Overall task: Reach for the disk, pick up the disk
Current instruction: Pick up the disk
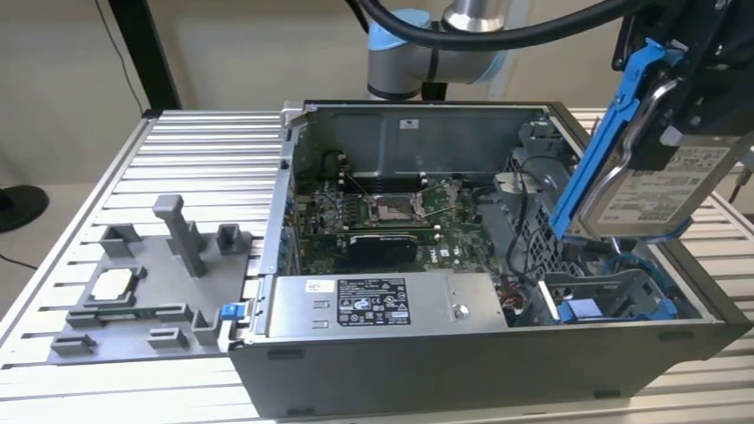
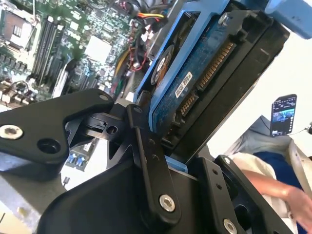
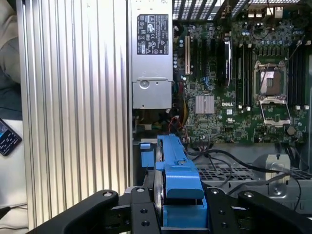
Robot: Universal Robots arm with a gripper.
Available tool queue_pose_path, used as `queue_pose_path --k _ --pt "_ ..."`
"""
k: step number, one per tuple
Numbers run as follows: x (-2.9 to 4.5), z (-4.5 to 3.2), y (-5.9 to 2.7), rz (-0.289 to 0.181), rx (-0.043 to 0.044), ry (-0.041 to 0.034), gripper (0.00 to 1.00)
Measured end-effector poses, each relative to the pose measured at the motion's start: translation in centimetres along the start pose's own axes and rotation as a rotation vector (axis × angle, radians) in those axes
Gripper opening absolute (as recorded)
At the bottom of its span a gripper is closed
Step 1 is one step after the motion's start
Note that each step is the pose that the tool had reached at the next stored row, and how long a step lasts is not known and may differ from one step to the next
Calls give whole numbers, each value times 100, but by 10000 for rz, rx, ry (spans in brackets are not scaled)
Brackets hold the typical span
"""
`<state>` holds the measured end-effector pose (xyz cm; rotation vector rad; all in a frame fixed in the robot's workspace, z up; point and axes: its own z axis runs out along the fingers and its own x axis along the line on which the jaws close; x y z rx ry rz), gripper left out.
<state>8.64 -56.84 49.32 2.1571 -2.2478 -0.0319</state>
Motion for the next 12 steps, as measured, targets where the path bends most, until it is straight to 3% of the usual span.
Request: queue_pose_path --k 6,12 --pt "71 19 -11 157 -2 -4 0" --pt "74 19 -12 165 -3 -5 0"
